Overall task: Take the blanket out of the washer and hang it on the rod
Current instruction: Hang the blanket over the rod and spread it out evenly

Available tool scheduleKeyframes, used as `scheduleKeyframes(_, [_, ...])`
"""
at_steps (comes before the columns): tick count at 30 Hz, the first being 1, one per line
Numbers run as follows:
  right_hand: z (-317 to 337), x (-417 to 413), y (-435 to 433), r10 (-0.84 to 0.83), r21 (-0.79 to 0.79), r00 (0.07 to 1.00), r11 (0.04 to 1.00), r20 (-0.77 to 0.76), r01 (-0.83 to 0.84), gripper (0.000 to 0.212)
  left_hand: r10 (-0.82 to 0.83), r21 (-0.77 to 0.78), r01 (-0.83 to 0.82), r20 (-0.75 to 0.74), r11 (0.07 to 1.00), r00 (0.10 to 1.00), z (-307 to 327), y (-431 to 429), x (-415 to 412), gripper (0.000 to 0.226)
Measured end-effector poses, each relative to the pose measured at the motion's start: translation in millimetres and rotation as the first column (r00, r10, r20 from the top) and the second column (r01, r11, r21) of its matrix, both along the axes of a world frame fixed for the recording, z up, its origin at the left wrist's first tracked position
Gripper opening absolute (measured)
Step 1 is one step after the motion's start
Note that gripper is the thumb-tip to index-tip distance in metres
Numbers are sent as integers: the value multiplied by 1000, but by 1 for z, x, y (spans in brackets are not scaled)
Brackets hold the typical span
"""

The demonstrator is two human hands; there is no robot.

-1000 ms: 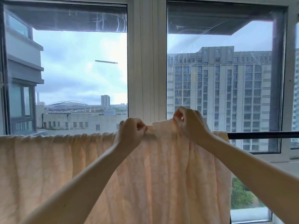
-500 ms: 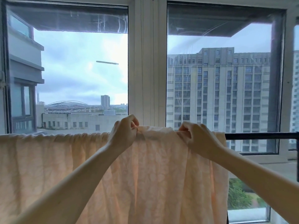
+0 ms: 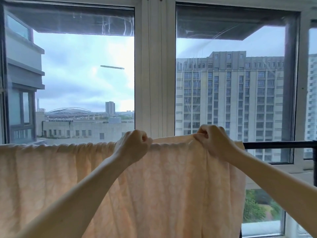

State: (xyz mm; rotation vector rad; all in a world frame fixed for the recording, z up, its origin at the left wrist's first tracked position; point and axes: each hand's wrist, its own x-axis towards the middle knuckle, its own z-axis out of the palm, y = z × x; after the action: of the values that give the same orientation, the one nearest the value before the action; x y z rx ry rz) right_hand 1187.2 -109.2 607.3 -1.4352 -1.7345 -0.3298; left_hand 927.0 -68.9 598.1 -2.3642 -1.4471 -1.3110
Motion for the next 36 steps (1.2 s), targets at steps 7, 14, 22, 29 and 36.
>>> scheduleKeyframes(7, [-8,4,-9,-79,-24,993,996,93,82,35,62,265,-43,-62,963,996,-8,-4,20,18])
scheduleKeyframes(14, [-7,6,-16,-8,-25,991,1000,133,12,32,-176,269,203,-121,942,977,-11,-25,63,16])
scheduleKeyframes(22, [-15,46,-34,77,-8,945,997,318,-78,30,-144,146,151,-54,978,988,-17,-25,97,31])
scheduleKeyframes(29, [-19,68,-28,221,35,921,969,320,-245,26,-74,27,71,165,997,983,-6,-32,108,9])
scheduleKeyframes(36, [-16,81,-18,238,120,958,959,159,-258,23,38,4,-39,146,999,989,-3,-33,114,13])
